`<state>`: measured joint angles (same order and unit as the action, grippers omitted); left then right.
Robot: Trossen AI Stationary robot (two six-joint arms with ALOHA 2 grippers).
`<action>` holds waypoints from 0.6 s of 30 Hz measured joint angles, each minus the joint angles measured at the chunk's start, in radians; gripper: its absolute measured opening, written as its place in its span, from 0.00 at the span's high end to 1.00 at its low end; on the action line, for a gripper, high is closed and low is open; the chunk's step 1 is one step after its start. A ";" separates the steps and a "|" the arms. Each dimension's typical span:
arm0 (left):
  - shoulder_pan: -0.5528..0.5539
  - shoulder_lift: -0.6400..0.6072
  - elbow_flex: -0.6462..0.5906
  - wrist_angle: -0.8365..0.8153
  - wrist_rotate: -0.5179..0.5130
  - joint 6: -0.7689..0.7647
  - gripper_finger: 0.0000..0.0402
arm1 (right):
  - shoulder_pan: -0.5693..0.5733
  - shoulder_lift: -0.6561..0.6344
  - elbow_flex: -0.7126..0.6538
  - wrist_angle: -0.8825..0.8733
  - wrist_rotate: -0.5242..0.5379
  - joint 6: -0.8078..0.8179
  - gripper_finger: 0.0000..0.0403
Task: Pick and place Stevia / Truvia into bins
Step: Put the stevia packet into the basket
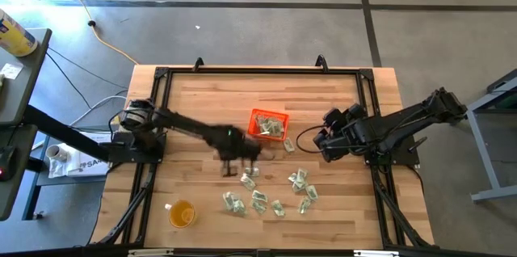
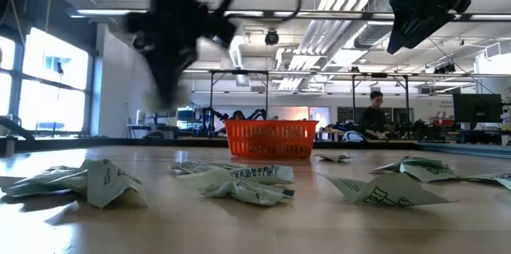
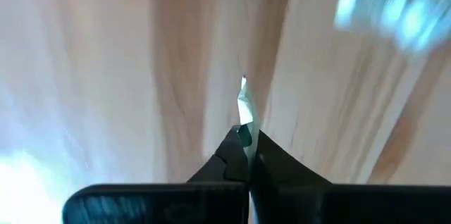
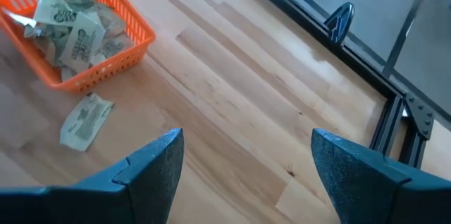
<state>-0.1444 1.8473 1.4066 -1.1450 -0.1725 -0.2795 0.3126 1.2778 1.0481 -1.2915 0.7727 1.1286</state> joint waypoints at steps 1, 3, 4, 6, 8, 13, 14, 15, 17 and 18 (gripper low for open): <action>0.024 -0.004 0.039 0.005 -0.015 0.013 0.93 | 0.006 0.000 0.000 -0.007 -0.004 0.009 0.25; 0.072 -0.011 0.121 0.026 -0.047 0.044 0.93 | 0.015 0.000 0.000 -0.017 -0.015 0.022 0.25; 0.095 -0.012 0.155 0.053 -0.052 0.061 0.93 | 0.017 0.000 0.000 -0.017 -0.022 0.026 0.25; 0.138 -0.012 0.209 0.123 -0.037 0.097 0.92 | 0.018 0.000 0.000 -0.017 -0.031 0.036 0.25; 0.181 -0.012 0.232 0.231 0.013 0.132 0.92 | 0.018 0.000 0.000 -0.018 -0.043 0.042 0.25; 0.294 0.007 0.233 0.395 0.195 0.089 0.90 | 0.018 0.000 0.000 -0.020 -0.071 0.050 0.25; 0.312 0.015 0.234 0.403 0.204 0.070 0.88 | 0.018 0.000 0.000 -0.022 -0.076 0.051 0.25; 0.329 0.020 0.231 0.384 0.204 0.064 0.86 | 0.018 0.000 0.000 -0.023 -0.080 0.054 0.25; 0.351 0.039 0.230 0.366 0.180 0.041 0.78 | 0.018 0.000 0.000 -0.029 -0.085 0.061 0.25; 0.358 0.045 0.233 0.375 0.167 0.018 0.74 | 0.018 0.000 0.000 -0.029 -0.085 0.061 0.25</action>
<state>0.2141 1.8923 1.6394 -0.7700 -0.0054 -0.2616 0.3305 1.2778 1.0477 -1.3209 0.6872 1.1892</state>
